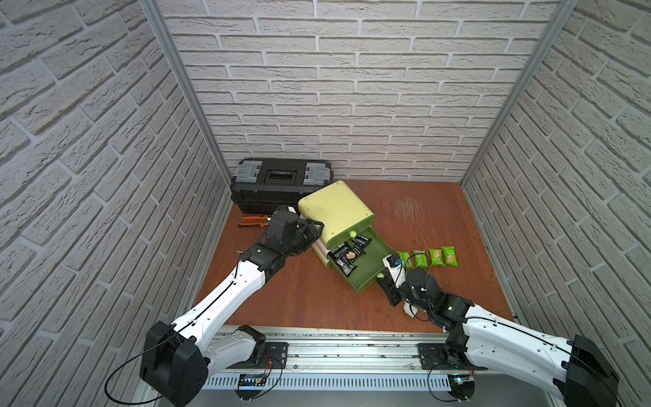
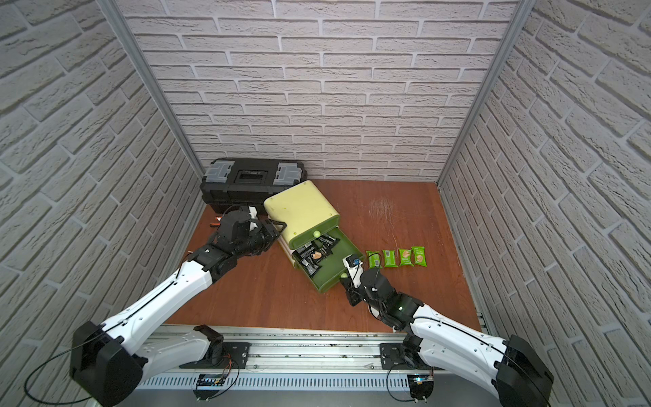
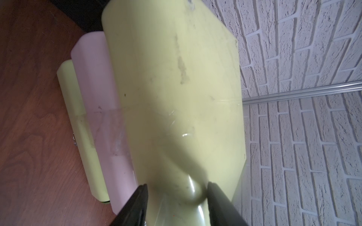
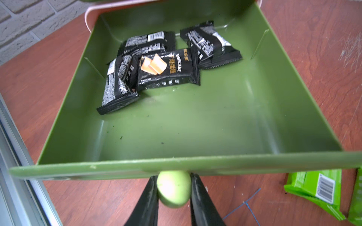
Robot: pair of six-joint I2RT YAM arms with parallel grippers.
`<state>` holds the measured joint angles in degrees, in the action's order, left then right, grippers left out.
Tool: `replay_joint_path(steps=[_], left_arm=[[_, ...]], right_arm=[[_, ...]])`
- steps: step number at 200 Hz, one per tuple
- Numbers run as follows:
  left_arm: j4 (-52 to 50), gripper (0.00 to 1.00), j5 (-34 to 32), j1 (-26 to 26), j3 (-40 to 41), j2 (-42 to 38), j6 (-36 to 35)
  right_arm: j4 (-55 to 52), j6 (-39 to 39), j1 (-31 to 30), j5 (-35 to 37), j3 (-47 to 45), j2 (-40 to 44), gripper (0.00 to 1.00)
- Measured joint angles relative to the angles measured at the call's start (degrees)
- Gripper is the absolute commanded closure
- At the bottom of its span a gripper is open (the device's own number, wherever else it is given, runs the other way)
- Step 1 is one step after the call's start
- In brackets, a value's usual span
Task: Take the cookies out of the drawer
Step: Open the drawer in the storage box.
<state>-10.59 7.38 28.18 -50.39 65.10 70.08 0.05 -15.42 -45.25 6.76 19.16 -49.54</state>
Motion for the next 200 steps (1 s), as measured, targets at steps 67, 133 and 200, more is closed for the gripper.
replay_joint_path(steps=[67, 133, 200], left_arm=[[0.02, 0.47, 0.0, 0.0, 0.0, 0.0, 0.0], [0.04, 0.46, -0.02, 0.0, 0.0, 0.0, 0.0], [0.07, 0.46, 0.0, -0.04, 0.0, 0.0, 0.0]], right_arm=[[-0.37, -1.4, -2.03, 1.84, 0.0, -1.14, 0.75], [-3.58, -1.62, -2.23, 3.15, 0.33, -0.46, 0.46], [-12.76, -0.66, -2.23, 2.99, 4.98, 4.22, 0.35]])
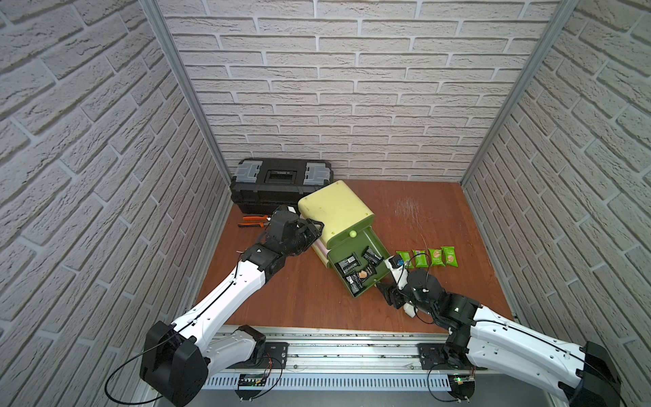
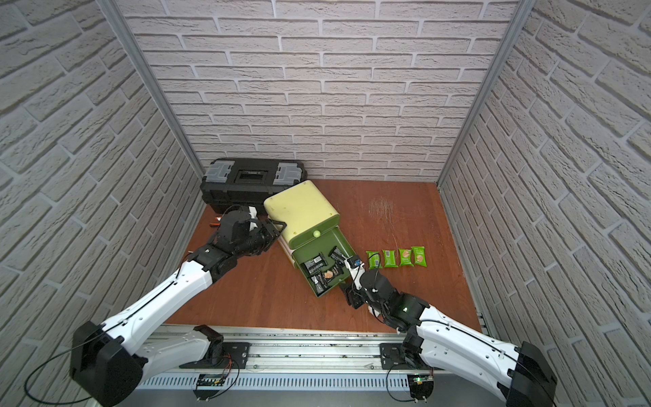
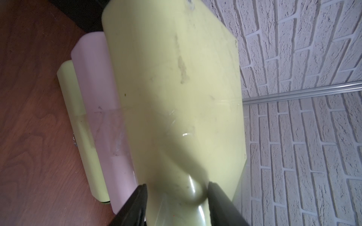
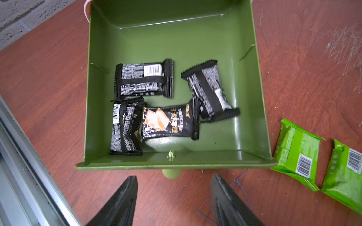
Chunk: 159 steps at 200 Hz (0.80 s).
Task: Take the cookies out of the drawer
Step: Open the drawer in the storage box.
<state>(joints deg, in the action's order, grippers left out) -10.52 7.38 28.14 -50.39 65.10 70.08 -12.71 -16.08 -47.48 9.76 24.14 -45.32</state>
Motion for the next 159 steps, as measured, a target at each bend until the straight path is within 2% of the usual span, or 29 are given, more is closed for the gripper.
replay_joint_path(steps=[94, 113, 159], left_arm=[[0.04, 0.46, 0.0, -0.02, 0.0, 0.0, 0.0], [0.02, 0.44, -0.02, -0.02, 0.0, 0.0, 0.0], [-0.72, 0.28, -0.85, -0.02, 0.0, -0.07, -0.22]], right_arm=[[-5.49, -0.07, 0.0, -0.61, 2.19, 0.11, 0.34], [-10.27, -0.04, 0.0, -0.59, 6.47, -0.35, 0.34], [-20.28, -0.96, 0.0, -1.97, 21.16, -6.27, 0.37]])
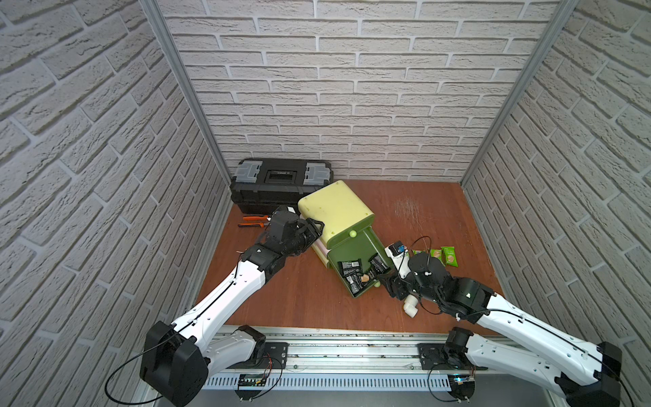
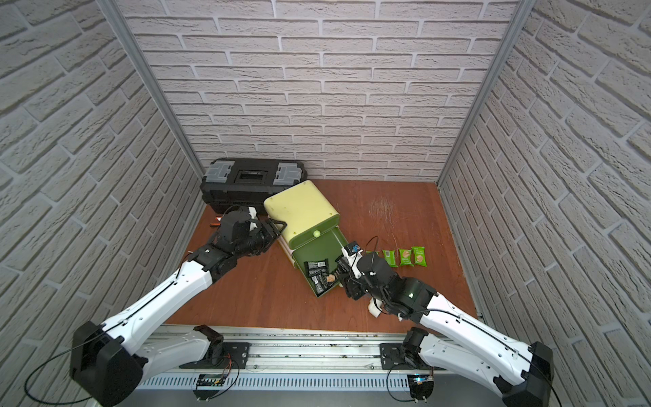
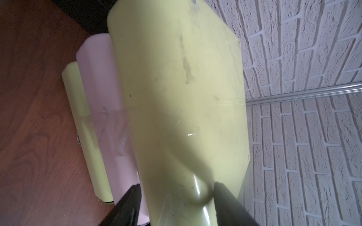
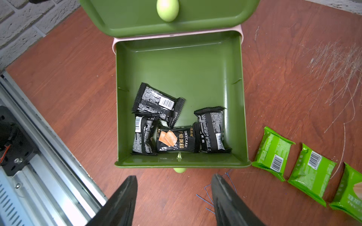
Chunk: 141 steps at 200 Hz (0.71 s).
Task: Take the cookies out of the drawer
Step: Open the drawer in the storage box, then pick up the cookie from the drawer.
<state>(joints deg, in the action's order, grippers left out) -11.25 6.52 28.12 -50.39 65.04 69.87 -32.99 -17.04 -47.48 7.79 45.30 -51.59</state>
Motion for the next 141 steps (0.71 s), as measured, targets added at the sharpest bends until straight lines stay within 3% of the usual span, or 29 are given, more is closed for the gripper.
replay_joint_path(steps=[45, 87, 122, 141], left_arm=[[-2.95, 0.23, -2.78, -0.42, 0.0, -4.15, -1.31], [-7.69, 0.3, -7.37, -0.74, 0.57, -13.0, -1.62], [-11.65, 0.35, -9.44, 0.04, 6.78, -21.53, 0.26], [-13.7, 0.36, -10.34, 2.95, 10.8, -24.0, 1.44]], right_arm=[[-4.09, -2.51, -0.37, -5.14, 8.22, -12.02, 0.4], [-2.25, -5.9, -2.43, -7.3, 8.72, -19.54, 0.42], [0.94, -9.05, -2.62, -8.35, 8.92, -24.61, 0.43], [1.81, -10.14, -2.62, -8.83, 9.6, -27.28, 0.43]])
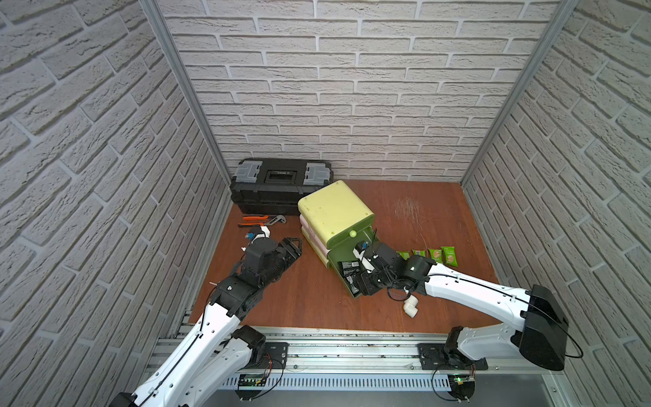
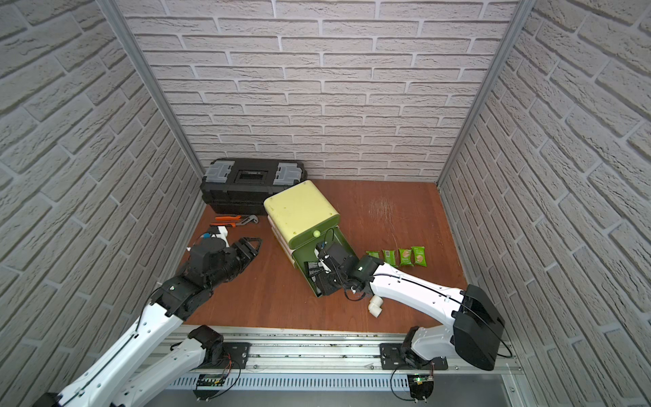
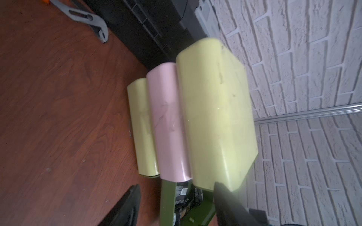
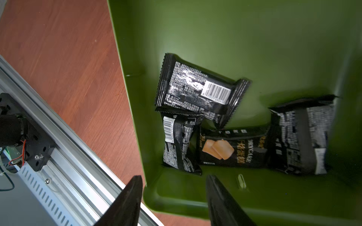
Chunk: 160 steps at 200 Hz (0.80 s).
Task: Take the cookies out of the drawer
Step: Pick up the cookie from the drawer.
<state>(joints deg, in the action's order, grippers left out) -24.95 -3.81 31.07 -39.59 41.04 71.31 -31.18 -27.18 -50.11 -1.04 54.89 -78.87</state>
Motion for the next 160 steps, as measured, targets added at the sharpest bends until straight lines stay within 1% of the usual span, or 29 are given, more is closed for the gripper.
replay_joint_path(steps=[20, 40, 53, 72, 90, 116, 160], left_arm=[[-0.66, 0.36, -0.76, 4.76, 3.63, -1.36, 1.44], [0.22, 0.36, -1.81, 9.35, 6.47, -1.11, 2.56], [1.84, 0.36, -2.49, 12.09, 7.82, 0.68, 3.32], [5.51, 0.37, -2.86, 14.62, 8.5, 4.74, 3.8], [9.14, 0.38, -2.86, 16.02, 8.55, 8.76, 4.04], [13.86, 0.4, -2.84, 16.94, 8.55, 12.52, 4.44], [18.12, 0.43, -2.84, 17.09, 8.9, 14.97, 5.33]], right_arm=[[0.72, -0.98, 0.0, -0.07, 0.76, -2.14, 0.43], [1.4, -1.81, 0.0, 0.11, 1.42, -3.78, 0.43], [1.9, -2.27, 0.0, 0.35, 1.53, -4.57, 0.43], [2.21, -2.84, 0.0, 0.98, 1.53, -5.22, 0.43], [2.69, -3.5, 0.0, 1.29, 1.53, -5.38, 0.43], [3.89, -4.17, 0.0, 1.64, 1.53, -5.95, 0.43], [5.2, -5.01, 0.0, 2.51, 1.51, -8.33, 0.45]])
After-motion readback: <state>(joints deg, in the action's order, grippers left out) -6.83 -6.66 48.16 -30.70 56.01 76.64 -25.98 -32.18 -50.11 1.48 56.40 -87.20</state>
